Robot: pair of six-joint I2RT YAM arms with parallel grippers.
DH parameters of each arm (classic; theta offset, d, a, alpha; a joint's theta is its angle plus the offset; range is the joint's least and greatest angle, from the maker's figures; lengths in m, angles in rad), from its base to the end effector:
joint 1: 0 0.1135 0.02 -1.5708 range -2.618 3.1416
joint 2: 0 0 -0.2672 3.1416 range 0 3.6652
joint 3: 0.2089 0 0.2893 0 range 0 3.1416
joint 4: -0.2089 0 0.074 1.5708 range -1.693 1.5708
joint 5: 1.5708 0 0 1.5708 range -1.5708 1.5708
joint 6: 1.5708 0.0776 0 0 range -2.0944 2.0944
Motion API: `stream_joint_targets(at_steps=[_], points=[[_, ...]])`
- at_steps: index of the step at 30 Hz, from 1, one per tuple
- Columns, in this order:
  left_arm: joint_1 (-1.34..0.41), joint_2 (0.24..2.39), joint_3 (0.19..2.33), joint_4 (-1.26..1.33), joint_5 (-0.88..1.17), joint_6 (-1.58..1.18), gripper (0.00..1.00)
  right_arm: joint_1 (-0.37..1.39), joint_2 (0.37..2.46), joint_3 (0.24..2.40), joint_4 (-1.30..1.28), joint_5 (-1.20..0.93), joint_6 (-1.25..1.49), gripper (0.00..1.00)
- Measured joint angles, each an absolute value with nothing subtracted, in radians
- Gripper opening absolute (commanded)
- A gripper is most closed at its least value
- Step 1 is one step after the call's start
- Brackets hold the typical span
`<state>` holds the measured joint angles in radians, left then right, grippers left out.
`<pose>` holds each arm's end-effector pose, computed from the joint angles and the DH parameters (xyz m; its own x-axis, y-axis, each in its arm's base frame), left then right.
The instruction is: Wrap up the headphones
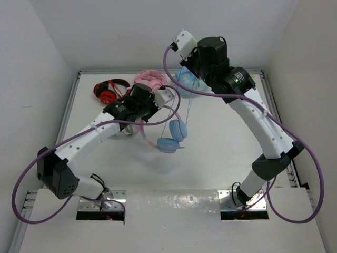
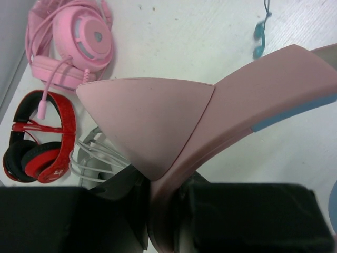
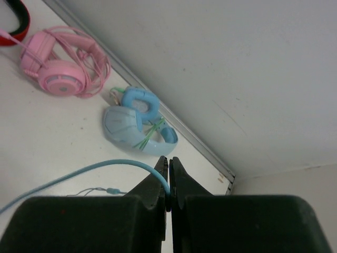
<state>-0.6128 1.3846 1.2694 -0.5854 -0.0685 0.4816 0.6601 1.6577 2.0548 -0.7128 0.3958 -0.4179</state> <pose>0.3093 -0.2110 0.3055 -0.2214 0.7206 -0.6571 0.7149 0.5782 0.3932 0.3496 0.2335 0.4993 -0.1120 -0.5610 -0.8202 -0.3520 0.7943 -0.4952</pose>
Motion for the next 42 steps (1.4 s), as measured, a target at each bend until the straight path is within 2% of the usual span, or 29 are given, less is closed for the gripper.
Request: stream_joint_targets(at_steps=[5,12,18,29,38,42], points=[[-0.617,1.388,1.264,-0.619,-0.022,0.499,0.0,0.609,1.653,2.056,-0.659,0.337,-0.377,0.0],[-0.619,1.309,1.274,-0.67,0.187,0.503,0.0,0.428,1.622,1.943,-0.61,0.232,-0.268,0.0],[-0.622,1.263,1.345,-0.73,0.316,0.531,0.0,0.402,1.658,1.9,-0.604,0.17,-0.21,0.0],[-0.622,1.27,1.378,-0.762,0.329,0.494,0.0,0.403,1.666,1.839,-0.525,0.012,-0.12,0.0],[-0.622,1.342,1.454,-0.716,0.172,0.359,0.0,0.493,1.612,1.66,-0.468,-0.037,-0.099,0.0],[-0.622,1.362,1.454,-0.708,0.136,0.314,0.0,0.57,1.515,1.557,-0.397,-0.01,-0.111,0.0]])
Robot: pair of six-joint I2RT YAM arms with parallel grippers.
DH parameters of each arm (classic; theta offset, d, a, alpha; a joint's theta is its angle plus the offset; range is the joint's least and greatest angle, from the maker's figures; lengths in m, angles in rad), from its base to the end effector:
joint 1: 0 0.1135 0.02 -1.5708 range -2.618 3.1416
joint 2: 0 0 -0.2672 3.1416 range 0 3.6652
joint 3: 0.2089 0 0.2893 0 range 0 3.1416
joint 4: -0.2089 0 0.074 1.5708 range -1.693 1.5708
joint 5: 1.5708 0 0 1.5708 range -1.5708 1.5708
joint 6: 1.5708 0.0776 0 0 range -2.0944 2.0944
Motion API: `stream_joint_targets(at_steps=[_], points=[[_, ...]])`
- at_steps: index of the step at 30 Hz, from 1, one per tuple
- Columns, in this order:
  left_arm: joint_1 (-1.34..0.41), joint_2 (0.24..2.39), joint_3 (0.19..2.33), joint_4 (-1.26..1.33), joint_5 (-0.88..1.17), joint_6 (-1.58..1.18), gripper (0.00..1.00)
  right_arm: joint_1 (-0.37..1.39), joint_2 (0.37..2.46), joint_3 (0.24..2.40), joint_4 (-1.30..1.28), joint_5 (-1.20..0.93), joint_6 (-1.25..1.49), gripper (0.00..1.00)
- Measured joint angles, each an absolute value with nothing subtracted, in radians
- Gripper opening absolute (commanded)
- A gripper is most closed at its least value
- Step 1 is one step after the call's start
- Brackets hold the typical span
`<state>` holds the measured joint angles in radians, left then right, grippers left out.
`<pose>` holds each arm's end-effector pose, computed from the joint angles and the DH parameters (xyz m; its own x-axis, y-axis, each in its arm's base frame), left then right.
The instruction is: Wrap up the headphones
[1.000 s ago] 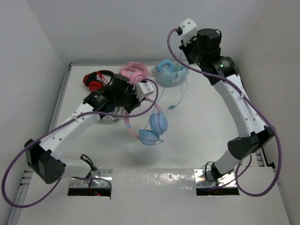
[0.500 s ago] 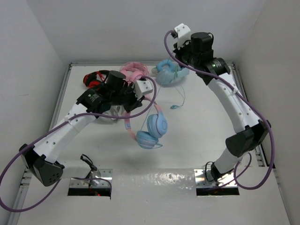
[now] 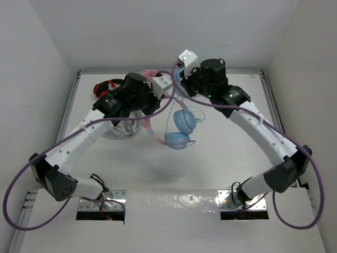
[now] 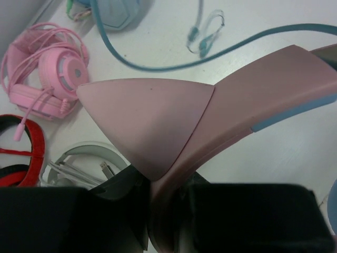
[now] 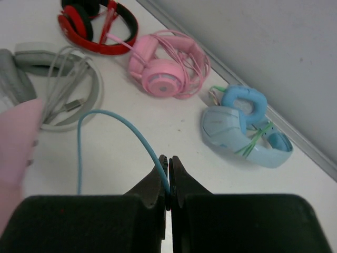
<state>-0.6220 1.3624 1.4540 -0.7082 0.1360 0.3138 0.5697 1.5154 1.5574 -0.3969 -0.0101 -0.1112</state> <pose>0.2898 -0.2207 0.3733 -0.2411 0.5491 -0.8002 0.7797 0.6006 0.1773 0.3596 0.2313 0.3994 -0.2301 -0.2791 -0.9323 -0.5764 0.8110 -0.1006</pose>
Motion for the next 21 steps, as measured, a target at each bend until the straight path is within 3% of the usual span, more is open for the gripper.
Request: stream_joint_targets(at_steps=[8,21], points=[[-0.622,1.362,1.454,-0.635,0.033,0.291,0.0,0.602,1.408,1.469,-0.285,0.039,-0.131,0.0],[-0.622,1.326,1.583,-0.76,0.402,0.296,0.0,0.496,1.506,1.372,-0.21,-0.066,-0.051,0.0]])
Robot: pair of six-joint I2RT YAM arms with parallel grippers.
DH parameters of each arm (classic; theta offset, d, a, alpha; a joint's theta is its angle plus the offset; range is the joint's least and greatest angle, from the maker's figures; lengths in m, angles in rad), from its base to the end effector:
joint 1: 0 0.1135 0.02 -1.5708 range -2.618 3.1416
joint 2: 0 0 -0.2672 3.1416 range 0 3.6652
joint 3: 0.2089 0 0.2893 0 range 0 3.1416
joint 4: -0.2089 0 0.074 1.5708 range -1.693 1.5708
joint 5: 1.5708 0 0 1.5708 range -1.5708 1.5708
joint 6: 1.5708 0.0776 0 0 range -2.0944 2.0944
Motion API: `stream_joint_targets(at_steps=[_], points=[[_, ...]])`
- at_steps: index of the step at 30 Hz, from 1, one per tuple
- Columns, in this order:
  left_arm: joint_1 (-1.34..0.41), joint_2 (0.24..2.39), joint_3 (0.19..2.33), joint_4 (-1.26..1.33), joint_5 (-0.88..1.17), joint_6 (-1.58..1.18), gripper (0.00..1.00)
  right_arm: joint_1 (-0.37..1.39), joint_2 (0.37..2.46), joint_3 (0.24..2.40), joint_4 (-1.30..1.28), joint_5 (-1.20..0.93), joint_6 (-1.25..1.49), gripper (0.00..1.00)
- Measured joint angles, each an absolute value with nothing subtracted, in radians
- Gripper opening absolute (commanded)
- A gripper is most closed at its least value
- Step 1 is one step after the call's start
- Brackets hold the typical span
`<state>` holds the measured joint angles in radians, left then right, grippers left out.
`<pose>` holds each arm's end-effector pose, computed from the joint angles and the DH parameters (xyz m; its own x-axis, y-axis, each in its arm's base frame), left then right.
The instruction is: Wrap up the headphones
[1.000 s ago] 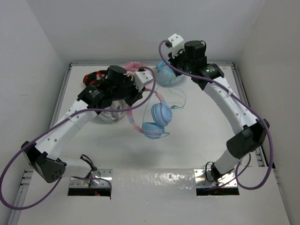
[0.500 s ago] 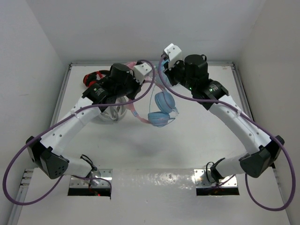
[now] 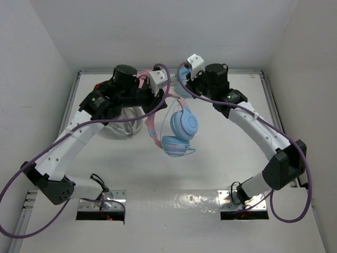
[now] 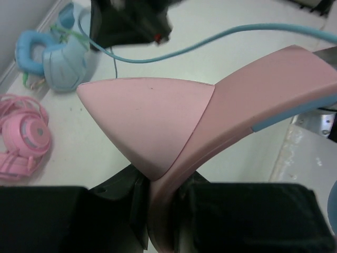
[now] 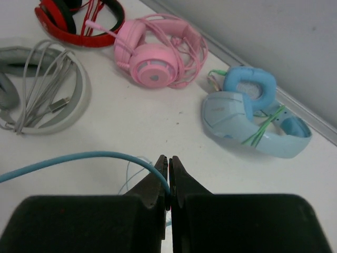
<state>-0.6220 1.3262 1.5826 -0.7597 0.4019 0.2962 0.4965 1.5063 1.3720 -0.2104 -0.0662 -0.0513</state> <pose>0.2596 -0.2235 0.4324 -0.1371 0.4288 -0.8929 0.8937 0.4424 0.0752 0.3790 0.2112 0.3505 -0.2695 -0.2042 -0.9411 -0.5446 0.8383 -0.0259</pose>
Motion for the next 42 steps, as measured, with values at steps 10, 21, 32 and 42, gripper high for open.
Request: stream_joint_targets(at_steps=[10,21,32,42], points=[[-0.621,1.275,1.77,-0.817,0.494,0.208,0.0,0.481,1.49,1.036,0.038,-0.326,-0.033,0.0],[-0.546,1.275,1.813,-0.803,0.385,0.041,0.0,0.509,1.361,0.738,0.391,-0.368,0.118,0.0],[-0.381,1.312,1.813,-0.791,0.35,-0.135,0.0,0.667,1.283,0.535,0.595,-0.265,0.118,0.0],[-0.328,1.331,1.804,-0.806,0.125,-0.223,0.0,0.992,1.274,0.526,0.659,-0.051,0.002,0.0]])
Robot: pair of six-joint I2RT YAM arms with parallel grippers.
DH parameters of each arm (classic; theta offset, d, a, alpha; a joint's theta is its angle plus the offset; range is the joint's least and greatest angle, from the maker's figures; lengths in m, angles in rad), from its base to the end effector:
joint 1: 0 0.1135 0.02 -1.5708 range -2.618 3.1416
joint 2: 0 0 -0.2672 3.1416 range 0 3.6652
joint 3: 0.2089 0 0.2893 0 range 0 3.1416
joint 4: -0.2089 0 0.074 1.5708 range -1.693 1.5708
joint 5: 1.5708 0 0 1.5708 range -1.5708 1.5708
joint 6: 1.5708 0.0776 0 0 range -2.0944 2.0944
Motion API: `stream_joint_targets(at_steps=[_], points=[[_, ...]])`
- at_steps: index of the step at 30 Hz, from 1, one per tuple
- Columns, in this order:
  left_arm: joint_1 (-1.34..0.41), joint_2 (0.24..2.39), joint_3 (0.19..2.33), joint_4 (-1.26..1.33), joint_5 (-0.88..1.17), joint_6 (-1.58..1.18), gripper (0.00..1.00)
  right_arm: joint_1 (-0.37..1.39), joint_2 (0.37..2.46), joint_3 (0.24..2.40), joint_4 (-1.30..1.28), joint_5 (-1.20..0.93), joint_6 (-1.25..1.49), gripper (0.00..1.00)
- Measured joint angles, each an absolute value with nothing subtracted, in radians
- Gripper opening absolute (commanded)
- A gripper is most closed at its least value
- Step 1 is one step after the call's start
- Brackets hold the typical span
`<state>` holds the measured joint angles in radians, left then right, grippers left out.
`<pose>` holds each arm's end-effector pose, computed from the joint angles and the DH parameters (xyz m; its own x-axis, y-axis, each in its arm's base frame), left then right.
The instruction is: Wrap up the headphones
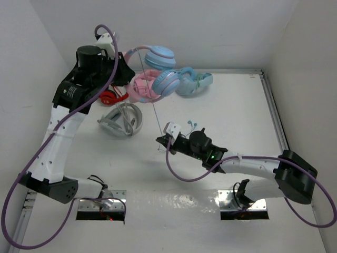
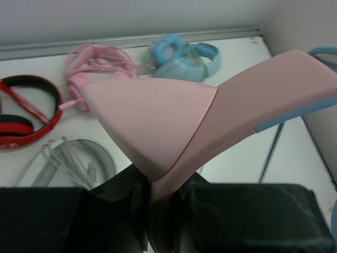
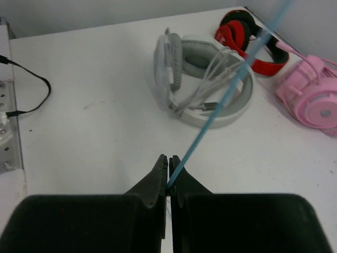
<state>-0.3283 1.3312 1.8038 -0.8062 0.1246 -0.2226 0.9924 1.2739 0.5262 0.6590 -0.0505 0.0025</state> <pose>0.3035 -0.1136 0.5059 -0.3975 -0.0960 -0.9126 0.3520 0.9025 -0.2483 0.1832 0.2877 0.2071 -0.0506 -0.0729 -0.9961 -0.8636 0.5041 0.0070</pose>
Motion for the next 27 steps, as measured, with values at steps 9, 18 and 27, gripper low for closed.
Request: stream_joint_targets(at_steps=[9,18,27], points=[[-0.328,1.328,1.608,-0.675,-0.231,-0.112,0.0,1.147,1.364,0.698,0.48,0.054,-0.072,0.0],[-0.393,1.356,1.406,-0.437,-0.483,0.194,0.0,1.156,1.355,0.889,0.168,0.164,-0.083,0.0],[-0.624,1.44,1.151,-0.344,-0.584,0.471,0.0,1.161,1.237,0.958,-0.033,0.487,-0.171,0.0]])
